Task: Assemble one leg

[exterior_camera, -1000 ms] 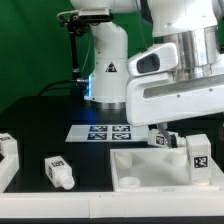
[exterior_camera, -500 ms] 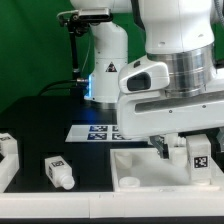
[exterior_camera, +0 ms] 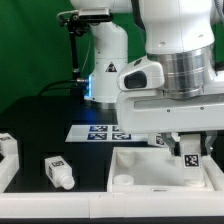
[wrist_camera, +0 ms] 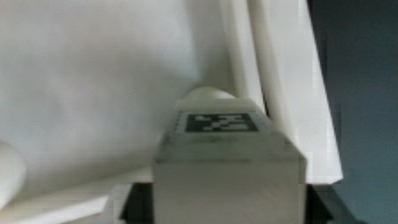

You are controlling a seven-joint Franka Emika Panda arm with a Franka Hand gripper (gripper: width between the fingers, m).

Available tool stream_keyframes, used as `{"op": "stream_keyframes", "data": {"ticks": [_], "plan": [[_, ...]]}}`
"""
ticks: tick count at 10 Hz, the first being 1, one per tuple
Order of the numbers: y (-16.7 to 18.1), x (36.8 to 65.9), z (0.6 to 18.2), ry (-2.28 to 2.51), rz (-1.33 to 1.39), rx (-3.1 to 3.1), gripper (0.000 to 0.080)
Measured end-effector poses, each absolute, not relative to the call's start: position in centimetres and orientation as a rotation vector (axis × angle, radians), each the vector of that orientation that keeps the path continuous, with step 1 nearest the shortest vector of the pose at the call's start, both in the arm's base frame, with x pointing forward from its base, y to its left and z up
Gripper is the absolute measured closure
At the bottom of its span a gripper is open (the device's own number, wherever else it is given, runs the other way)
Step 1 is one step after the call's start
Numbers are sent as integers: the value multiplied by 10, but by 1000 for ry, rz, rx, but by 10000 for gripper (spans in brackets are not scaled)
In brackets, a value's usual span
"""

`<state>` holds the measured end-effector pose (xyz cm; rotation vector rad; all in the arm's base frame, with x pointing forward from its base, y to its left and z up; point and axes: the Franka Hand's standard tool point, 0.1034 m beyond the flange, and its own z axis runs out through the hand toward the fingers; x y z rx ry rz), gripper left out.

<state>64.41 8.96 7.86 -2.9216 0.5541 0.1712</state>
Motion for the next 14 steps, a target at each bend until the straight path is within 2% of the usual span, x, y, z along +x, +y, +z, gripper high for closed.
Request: {"op": "stream_keyframes", "data": {"ticks": [2,7,9,12,13,14], "plan": [[90,644,78,726,186,-2890,515],[97,645,77,1625,177,-2506,514],[97,645,77,1840,188,-2362,514],[97,645,76,1818,185,-2376,494],[97,645,76,1811,185,-2381,278],[99,644,76,1592,154,-2541,278]]}}
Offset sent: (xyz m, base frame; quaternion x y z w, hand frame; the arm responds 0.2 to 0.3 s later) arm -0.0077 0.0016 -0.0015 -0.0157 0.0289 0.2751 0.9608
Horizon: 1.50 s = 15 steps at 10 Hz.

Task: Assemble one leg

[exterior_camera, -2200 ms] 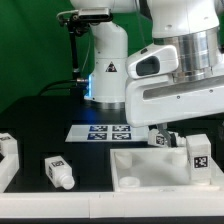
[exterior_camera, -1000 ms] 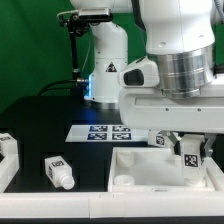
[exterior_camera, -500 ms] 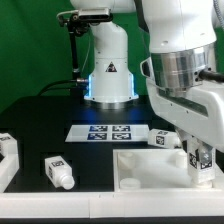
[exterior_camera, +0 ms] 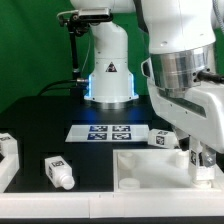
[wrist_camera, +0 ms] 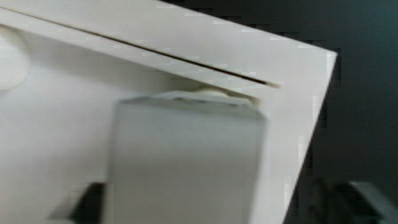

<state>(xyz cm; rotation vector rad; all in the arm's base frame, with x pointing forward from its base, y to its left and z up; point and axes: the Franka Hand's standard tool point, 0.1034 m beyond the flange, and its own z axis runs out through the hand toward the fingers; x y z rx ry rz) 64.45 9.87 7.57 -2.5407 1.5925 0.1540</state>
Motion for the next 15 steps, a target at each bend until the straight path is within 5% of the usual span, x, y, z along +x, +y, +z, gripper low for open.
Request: {"op": "stream_keyframes", "data": {"ticks": [2,10,12,15], "plan": [[114,643,78,1201,113,-2788,156],[118,640,74,177,38,-3084,150],[118,640,73,207,39,-3083,413],[117,639,73,483,48,-3055,511]]}}
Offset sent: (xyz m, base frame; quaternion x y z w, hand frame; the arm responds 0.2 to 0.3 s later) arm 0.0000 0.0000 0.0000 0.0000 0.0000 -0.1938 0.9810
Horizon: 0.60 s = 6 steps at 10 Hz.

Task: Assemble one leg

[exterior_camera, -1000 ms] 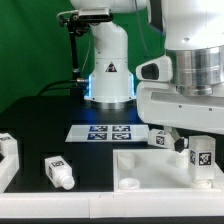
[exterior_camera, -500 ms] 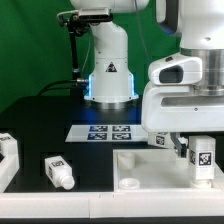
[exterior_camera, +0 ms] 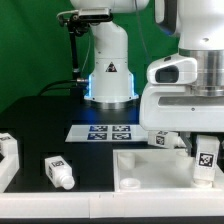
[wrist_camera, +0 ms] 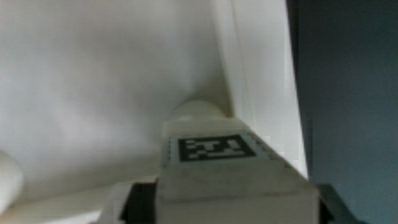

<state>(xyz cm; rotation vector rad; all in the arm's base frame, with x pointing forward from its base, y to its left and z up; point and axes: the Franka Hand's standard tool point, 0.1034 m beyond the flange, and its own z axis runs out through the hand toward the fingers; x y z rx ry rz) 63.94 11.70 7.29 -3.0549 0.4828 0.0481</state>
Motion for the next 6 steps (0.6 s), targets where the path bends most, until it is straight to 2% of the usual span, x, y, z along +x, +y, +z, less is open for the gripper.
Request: {"op": "stream_keyframes", "data": {"ticks": [6], "plan": [[115,643,72,1417,67,-2739,511]]}}
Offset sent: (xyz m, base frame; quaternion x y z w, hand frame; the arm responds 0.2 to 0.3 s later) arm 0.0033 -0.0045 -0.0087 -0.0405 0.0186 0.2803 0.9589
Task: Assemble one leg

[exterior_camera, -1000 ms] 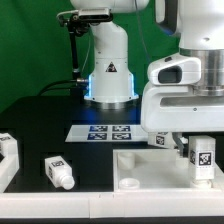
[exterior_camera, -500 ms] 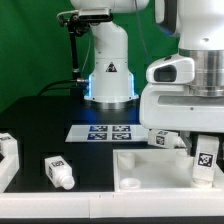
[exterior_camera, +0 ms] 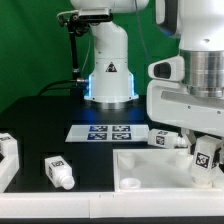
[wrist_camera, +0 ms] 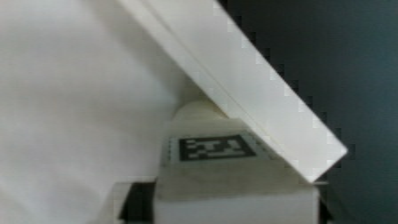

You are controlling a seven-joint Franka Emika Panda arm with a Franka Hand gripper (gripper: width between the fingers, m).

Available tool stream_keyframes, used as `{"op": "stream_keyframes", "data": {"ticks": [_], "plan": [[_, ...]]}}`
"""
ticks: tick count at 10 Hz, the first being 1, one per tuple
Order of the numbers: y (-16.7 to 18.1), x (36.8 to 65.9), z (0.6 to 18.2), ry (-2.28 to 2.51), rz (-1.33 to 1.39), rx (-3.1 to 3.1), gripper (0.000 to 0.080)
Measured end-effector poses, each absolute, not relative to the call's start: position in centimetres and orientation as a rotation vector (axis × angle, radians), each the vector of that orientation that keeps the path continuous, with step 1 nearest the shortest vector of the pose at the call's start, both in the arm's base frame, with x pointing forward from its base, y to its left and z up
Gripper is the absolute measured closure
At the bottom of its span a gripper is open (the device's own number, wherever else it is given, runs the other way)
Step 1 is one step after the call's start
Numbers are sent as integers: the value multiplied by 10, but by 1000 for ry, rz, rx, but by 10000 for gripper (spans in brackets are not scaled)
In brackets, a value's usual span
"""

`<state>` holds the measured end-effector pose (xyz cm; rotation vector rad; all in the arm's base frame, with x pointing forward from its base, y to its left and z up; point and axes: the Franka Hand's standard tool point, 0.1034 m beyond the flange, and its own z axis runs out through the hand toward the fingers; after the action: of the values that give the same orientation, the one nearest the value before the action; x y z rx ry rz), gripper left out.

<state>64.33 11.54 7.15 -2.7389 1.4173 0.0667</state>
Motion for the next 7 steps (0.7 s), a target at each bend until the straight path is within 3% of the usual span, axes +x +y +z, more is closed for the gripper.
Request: {"op": "stream_keyframes", "data": {"ticks": [2,5,7], "plan": [[116,644,71,1815,129,-2417,511],[115,644,70,1831,115,-2400,480],[116,645,71,1446,58,-2680,220]]}}
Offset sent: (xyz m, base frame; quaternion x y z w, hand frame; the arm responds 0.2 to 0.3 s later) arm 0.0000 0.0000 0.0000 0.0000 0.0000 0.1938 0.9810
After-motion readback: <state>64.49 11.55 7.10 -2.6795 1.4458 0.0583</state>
